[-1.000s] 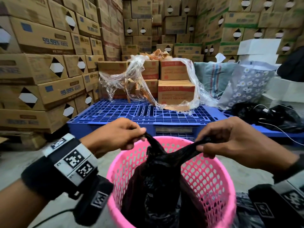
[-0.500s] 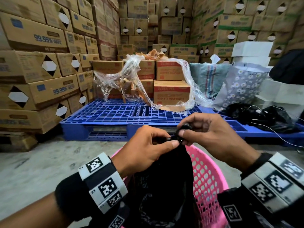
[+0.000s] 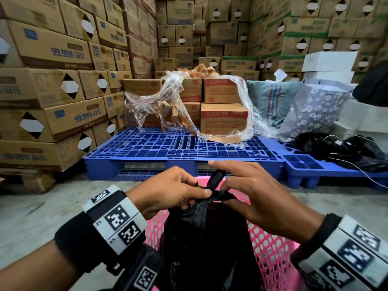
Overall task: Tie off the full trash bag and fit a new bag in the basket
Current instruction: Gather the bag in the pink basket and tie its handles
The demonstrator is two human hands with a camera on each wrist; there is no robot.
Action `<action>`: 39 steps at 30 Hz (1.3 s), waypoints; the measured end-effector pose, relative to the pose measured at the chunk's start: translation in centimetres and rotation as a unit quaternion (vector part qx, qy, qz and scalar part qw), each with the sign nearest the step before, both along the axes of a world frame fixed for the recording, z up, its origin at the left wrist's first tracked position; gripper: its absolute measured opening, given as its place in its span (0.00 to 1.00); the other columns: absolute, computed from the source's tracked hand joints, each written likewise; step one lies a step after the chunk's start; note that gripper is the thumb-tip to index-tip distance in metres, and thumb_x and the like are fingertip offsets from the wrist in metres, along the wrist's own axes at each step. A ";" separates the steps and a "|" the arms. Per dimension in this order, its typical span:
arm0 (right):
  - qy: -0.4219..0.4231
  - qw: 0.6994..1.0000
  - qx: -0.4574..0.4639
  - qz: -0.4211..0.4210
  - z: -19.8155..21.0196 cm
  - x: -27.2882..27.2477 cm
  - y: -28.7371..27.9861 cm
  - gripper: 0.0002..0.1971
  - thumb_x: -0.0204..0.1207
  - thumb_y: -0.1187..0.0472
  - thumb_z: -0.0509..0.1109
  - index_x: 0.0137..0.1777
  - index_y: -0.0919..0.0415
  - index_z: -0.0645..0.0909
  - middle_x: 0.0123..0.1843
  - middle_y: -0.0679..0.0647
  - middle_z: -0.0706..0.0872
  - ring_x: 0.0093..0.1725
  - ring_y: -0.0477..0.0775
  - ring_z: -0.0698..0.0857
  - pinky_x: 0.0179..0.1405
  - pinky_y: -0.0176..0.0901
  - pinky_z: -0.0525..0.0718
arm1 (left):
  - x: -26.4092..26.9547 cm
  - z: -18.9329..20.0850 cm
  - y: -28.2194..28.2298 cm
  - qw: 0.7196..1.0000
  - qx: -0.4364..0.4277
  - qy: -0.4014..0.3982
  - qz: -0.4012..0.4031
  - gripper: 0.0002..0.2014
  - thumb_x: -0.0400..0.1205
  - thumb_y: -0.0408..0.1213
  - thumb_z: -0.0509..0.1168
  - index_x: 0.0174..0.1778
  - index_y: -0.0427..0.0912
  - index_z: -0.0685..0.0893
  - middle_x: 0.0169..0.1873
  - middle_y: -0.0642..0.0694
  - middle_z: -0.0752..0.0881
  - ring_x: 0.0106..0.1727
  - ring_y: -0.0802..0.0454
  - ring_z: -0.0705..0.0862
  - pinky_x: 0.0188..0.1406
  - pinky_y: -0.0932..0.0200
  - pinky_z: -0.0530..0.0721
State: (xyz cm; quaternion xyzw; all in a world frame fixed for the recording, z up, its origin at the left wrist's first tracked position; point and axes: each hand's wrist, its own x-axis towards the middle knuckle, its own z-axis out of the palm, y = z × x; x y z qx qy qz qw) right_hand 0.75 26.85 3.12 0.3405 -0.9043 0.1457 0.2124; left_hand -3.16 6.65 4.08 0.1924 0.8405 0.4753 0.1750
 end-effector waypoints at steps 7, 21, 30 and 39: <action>-0.148 0.975 -0.165 0.008 -0.4 -0.2 -0.2 0.06 0.74 0.68 0.67 0.42 0.58 0.83 0.38 0.48 0.89 0.41 0.44 0.86 0.45 0.46 0.83 | 0.6 -0.3 0.6 0.960 -0.063 0.271 -0.013 0.10 0.76 0.41 0.71 0.51 0.45 0.90 0.33 0.40 0.90 0.29 0.57 0.80 0.32 0.59 0.73; -0.127 0.965 -0.227 -0.023 0.4 1.6 -0.5 0.07 0.63 0.60 0.70 0.42 0.55 0.79 0.34 0.53 0.86 0.35 0.52 0.83 0.37 0.48 0.82 | 0.7 0.5 -0.3 0.993 0.031 0.099 -0.055 0.14 0.84 0.37 0.60 0.42 0.29 0.82 0.26 0.50 0.77 0.24 0.60 0.72 0.26 0.70 0.71; -0.170 0.932 -0.320 -0.025 -0.2 1.3 -0.8 0.03 0.71 0.68 0.74 0.37 0.64 0.85 0.27 0.55 0.89 0.24 0.50 0.85 0.26 0.42 0.84 | 1.0 0.1 0.0 0.981 0.105 0.153 -0.061 0.08 0.79 0.31 0.66 0.44 0.30 0.89 0.28 0.35 0.85 0.28 0.52 0.80 0.28 0.63 0.78; -0.382 0.856 -0.308 -0.159 -2.2 1.3 6.1 0.06 0.71 0.73 0.71 0.33 0.73 0.83 0.22 0.57 0.87 0.17 0.47 0.78 0.16 0.34 0.78 | 0.1 -2.5 -5.4 0.834 -0.228 0.462 -0.197 0.15 0.80 0.51 0.58 0.46 0.51 0.89 0.33 0.52 0.90 0.35 0.54 0.85 0.31 0.59 0.79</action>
